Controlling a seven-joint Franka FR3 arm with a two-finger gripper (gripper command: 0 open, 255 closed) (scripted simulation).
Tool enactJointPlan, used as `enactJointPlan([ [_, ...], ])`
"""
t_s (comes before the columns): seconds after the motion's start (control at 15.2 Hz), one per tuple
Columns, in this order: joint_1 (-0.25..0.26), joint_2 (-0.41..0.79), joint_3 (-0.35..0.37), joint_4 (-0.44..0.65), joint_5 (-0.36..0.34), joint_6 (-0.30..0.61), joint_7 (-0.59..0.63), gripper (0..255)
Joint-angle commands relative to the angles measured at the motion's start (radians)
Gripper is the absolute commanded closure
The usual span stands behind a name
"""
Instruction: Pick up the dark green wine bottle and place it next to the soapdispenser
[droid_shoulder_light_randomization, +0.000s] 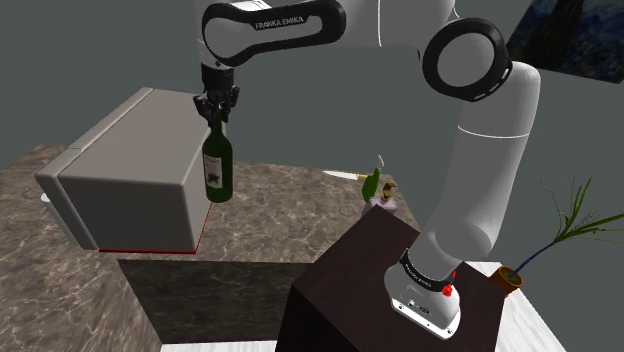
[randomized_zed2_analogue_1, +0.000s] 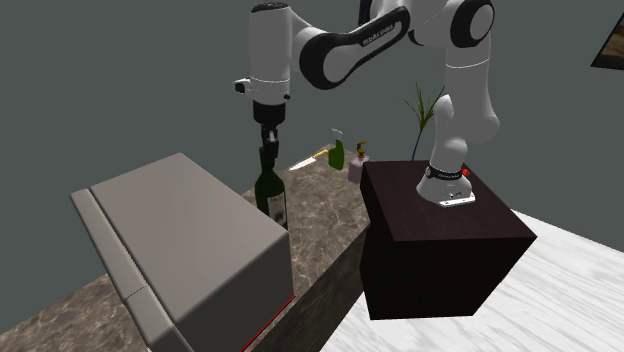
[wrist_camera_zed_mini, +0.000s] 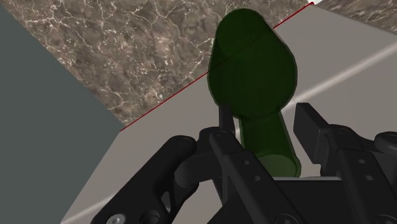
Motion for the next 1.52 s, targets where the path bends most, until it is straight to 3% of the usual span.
enactJointPlan([
  [0.0, 0.0, -0.006, 0.001, 0.018, 0.003, -0.024, -0.002, 255],
  [1.45, 0.024, 0.027, 0.007, 0.364, 0.0, -0.336, -0.02, 255],
])
